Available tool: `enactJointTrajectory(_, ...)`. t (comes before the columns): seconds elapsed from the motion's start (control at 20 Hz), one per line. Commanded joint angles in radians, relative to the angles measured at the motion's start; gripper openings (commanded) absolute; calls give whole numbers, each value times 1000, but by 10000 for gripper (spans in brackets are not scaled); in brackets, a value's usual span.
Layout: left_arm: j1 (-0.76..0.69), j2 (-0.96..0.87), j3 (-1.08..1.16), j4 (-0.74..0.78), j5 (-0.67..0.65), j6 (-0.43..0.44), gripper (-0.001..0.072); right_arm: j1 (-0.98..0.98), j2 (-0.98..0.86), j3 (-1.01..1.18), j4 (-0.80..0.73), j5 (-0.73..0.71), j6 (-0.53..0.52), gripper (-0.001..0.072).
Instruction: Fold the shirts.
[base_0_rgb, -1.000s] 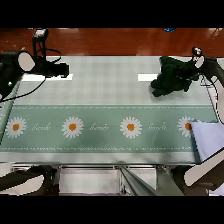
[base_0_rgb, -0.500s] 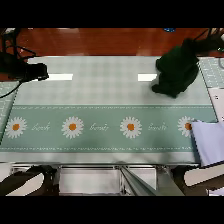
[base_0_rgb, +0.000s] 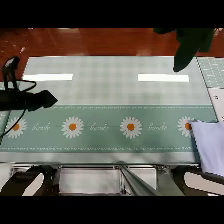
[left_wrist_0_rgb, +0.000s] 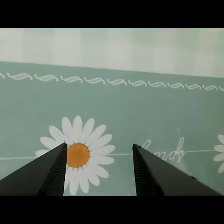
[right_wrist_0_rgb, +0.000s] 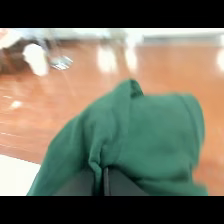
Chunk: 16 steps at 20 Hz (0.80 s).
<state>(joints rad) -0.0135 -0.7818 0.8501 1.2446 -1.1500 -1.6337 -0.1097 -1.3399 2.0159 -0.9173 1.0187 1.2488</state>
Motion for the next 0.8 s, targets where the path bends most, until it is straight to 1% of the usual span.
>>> enactJointTrajectory(0.0, 1, 84, -81, -57, 35, 1, 505, 129, 82, 8, -9, 41, -47, 27)
enactJointTrajectory(0.1, 1, 103, -81, -59, 48, 3, 505, 225, 89, 8, -25, 95, -47, 27)
enactJointTrajectory(0.15, 3, 111, -80, -53, 64, 59, 506, 271, 88, -2, -46, 126, -41, 27)
enactJointTrajectory(0.2, 15, 113, -74, -19, 78, 90, 506, 310, 88, -23, -69, 153, -15, 27)
enactJointTrajectory(0.25, 41, 112, -68, 9, 85, 89, 506, 346, 88, -58, -72, 177, -2, 27)
enactJointTrajectory(0.4, 107, 112, -70, -30, 86, 89, 506, 462, 88, -246, -72, 195, 14, 27)
enactJointTrajectory(0.5, 101, 112, -77, -47, 84, 89, 506, 535, 88, -412, -72, 124, 23, 27)
enactJointTrajectory(0.6, 90, 112, -97, -73, 84, 89, 506, 585, 87, -583, -69, 10, 50, 27)
enactJointTrajectory(0.75, 64, 109, -153, -128, 84, 89, 506, 601, 48, -771, -2, -95, 78, 27)
